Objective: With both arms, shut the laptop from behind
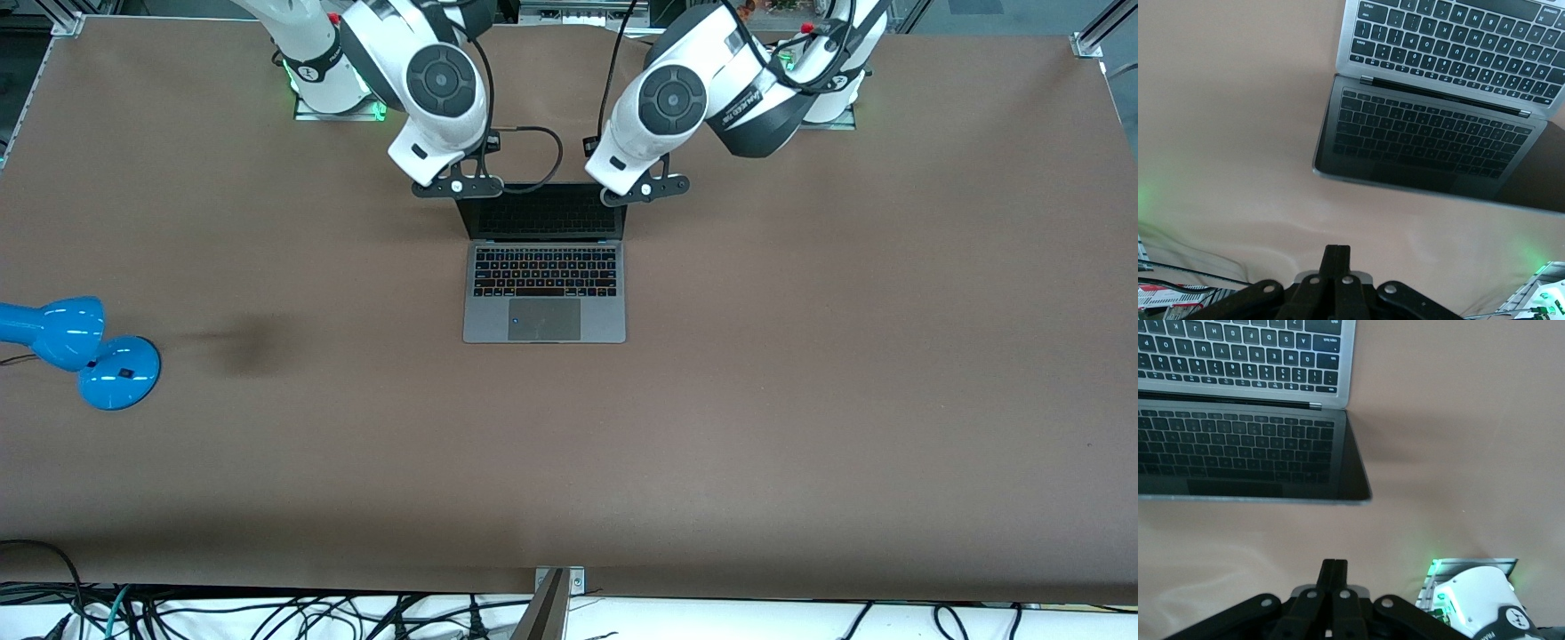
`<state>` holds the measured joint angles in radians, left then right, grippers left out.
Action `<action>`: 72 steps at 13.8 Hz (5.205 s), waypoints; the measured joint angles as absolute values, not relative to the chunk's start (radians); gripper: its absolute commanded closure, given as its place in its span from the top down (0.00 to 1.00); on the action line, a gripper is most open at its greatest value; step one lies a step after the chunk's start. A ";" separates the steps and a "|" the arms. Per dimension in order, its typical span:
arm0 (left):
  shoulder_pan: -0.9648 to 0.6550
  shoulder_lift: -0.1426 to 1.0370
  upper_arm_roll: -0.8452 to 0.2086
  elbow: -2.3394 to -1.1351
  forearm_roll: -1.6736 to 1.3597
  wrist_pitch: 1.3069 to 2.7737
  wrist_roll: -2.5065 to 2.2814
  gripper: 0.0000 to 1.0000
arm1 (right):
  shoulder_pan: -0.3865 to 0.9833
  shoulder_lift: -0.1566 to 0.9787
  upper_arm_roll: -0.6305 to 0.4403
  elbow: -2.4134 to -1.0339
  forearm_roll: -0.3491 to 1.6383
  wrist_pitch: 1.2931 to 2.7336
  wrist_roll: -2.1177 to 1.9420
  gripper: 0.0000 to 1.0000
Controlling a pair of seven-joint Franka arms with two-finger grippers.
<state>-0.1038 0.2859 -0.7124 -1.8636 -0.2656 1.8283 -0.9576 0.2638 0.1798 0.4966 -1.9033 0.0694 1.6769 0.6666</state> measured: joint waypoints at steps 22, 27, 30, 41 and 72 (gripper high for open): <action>-0.102 0.675 -0.633 -1.609 -0.082 1.998 -0.947 0.00 | 0.241 0.484 0.449 -1.707 -0.104 1.868 0.667 0.00; -0.104 0.731 -0.626 -1.589 -0.062 2.048 -0.947 0.00 | 0.239 0.580 0.413 -1.649 -0.145 1.919 0.667 0.00; -0.107 0.753 -0.618 -1.589 -0.055 2.088 -0.947 0.00 | 0.239 0.646 0.399 -1.619 -0.152 1.970 0.667 0.00; -0.137 0.837 -0.555 -1.587 -0.007 2.188 -0.919 0.00 | 0.244 0.781 0.387 -1.579 -0.243 2.095 0.666 0.00; -0.094 0.121 -0.133 -1.580 0.036 1.560 -0.252 1.00 | -0.009 0.118 0.044 -1.583 -0.057 1.690 0.169 1.00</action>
<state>-0.0936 0.1211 -0.1325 -1.5803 0.0364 1.5596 -0.2517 -0.0086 0.1182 0.0443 -1.5830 -0.0569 1.6904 0.1692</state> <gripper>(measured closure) 0.000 0.000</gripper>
